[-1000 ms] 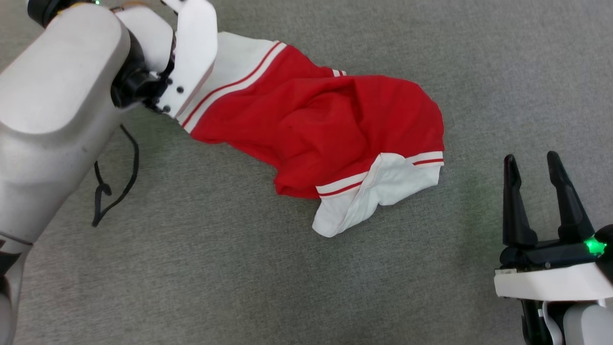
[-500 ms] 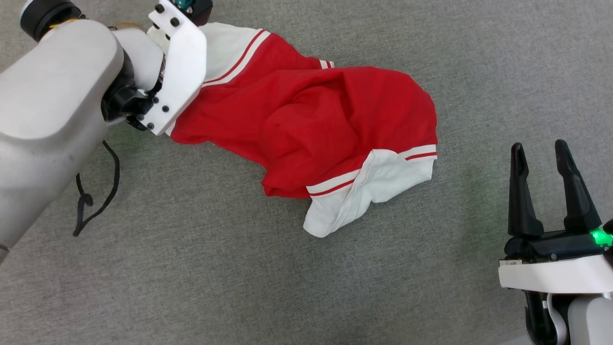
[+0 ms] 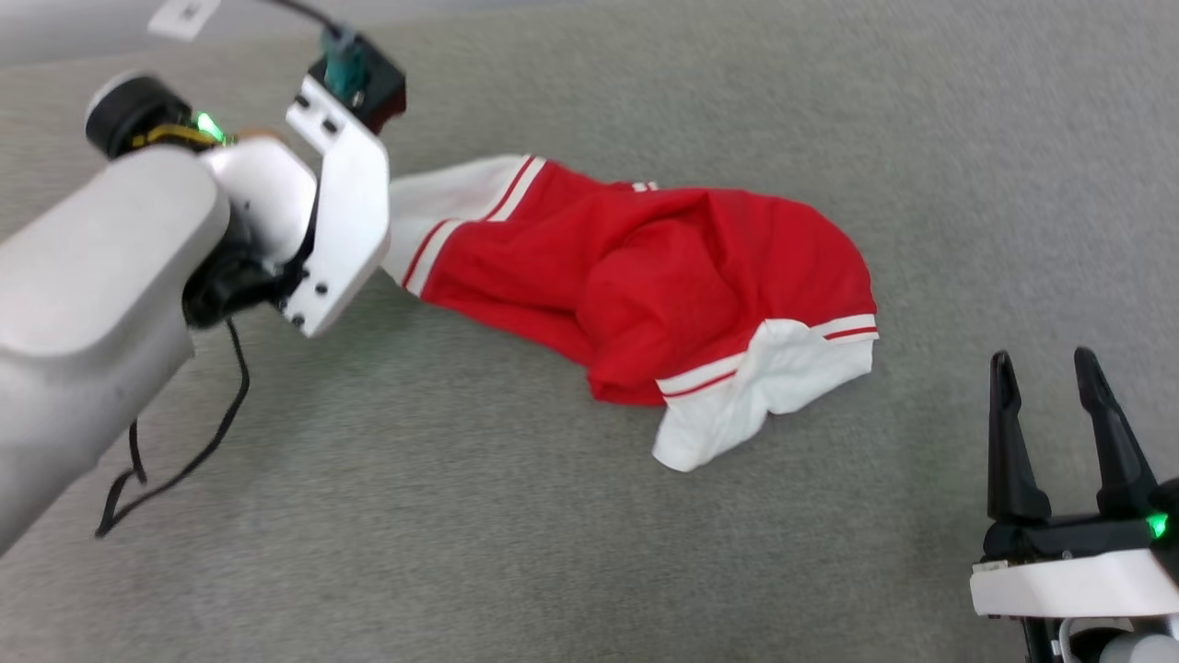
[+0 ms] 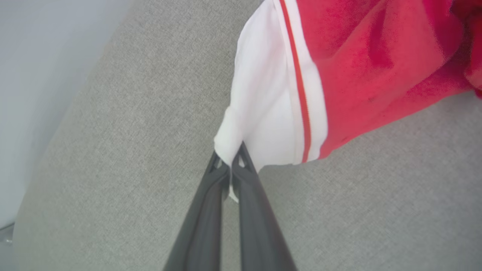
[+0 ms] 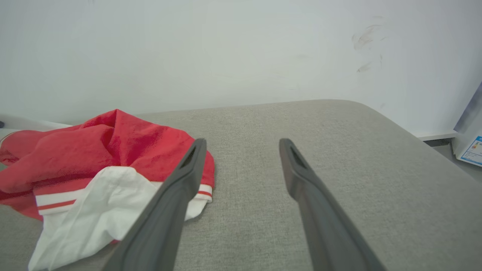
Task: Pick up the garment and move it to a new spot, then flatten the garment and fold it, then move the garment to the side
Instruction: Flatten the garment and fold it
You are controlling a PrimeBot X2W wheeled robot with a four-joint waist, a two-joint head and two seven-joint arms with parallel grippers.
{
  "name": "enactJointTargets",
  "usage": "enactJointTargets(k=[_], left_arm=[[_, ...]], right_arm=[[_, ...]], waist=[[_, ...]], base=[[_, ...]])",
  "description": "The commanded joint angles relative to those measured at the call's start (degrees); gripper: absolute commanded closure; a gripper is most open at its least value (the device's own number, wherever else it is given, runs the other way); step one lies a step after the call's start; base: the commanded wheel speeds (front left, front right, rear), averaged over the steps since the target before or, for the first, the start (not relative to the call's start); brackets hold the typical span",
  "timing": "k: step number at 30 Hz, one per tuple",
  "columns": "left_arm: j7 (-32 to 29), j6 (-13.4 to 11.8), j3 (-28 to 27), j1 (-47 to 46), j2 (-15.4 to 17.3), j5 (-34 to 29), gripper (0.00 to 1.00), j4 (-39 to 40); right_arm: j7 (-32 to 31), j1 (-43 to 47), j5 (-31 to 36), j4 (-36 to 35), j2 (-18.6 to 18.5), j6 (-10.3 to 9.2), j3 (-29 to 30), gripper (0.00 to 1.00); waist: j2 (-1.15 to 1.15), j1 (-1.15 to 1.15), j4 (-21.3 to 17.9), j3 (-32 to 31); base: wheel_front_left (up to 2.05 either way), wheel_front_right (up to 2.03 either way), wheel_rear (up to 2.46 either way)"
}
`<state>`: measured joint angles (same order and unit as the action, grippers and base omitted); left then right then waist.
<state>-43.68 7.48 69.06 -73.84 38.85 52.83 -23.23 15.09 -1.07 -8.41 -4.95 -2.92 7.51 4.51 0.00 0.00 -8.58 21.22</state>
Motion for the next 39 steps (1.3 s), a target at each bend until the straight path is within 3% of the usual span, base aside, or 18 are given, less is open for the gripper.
enactJointTargets(k=[1, 8, 14, 21, 22, 23, 24, 27, 31, 39], left_arm=[[1.4, -0.2, 0.0, 2.2, 1.2, 0.7, 1.00, 1.1], [6.7, -3.4, 0.6, 14.4, 6.6, 3.9, 1.00, 7.3], [9.7, -7.0, 2.1, 26.8, 10.3, 7.2, 1.00, 11.5], [13.0, -8.7, 3.4, 37.9, 9.8, 9.3, 1.00, 10.8], [14.2, -9.0, 3.1, 38.3, 9.5, 9.3, 0.90, 10.4], [15.6, -9.4, 2.8, 38.5, 9.3, 9.1, 0.48, 10.0], [17.3, -9.6, 2.2, 38.6, 9.1, 8.8, 0.00, 9.7], [23.3, -10.3, -0.3, 38.8, 9.2, 9.0, 0.00, 9.5], [32.6, -13.6, -2.6, 39.9, 10.9, 5.5, 0.00, 10.6], [48.5, -25.0, -7.6, 43.3, 12.3, 0.8, 0.00, 17.6]], right_arm=[[0.1, 1.0, 0.5, 0.2, 0.1, -0.04, 0.2, 0.00], [0.1, 3.6, 1.5, 0.8, 0.1, -0.04, 0.4, 0.00], [0.1, 5.0, 1.8, 1.0, 0.1, -0.04, -0.2, 0.00], [0.1, 5.6, 2.2, 1.3, 0.1, -0.04, -0.7, 0.00], [0.1, 5.6, 2.3, 1.4, 0.1, -0.04, -0.6, 0.00], [0.1, 5.7, 2.3, 1.5, 0.1, -0.04, -0.6, 0.00], [0.1, 5.9, 2.4, 1.7, 0.1, -0.04, -0.5, 0.00], [0.1, 6.0, 2.7, 2.0, 0.1, -0.04, -0.4, 0.00], [0.1, 6.5, 3.2, 1.5, 0.1, -0.04, 0.8, 0.00], [0.1, 3.2, 8.5, -2.2, 0.1, -0.04, 3.2, 0.00]], waist=[[0.00, 0.00, 4.4, -4.7], [0.00, 0.00, 8.0, -9.1], [0.00, 0.00, 8.4, -10.4], [0.00, 0.00, 7.5, -11.0], [0.00, 0.00, 7.4, -11.2], [0.00, 0.00, 7.4, -11.6], [0.00, 0.00, 7.4, -11.9], [0.00, 0.00, 7.3, -13.6], [0.00, 0.00, 7.5, -16.4], [0.00, 0.00, 10.0, -19.7]], base=[[0.00, 0.00, 0.00], [0.00, 0.00, 0.00], [0.00, 0.00, 0.00], [0.00, 0.00, 0.00], [0.00, 0.00, 0.00], [0.00, 0.00, 0.00], [0.00, 0.00, 0.00], [0.00, 0.00, 0.00], [0.00, 0.00, 0.00], [0.00, 0.00, 0.00]])
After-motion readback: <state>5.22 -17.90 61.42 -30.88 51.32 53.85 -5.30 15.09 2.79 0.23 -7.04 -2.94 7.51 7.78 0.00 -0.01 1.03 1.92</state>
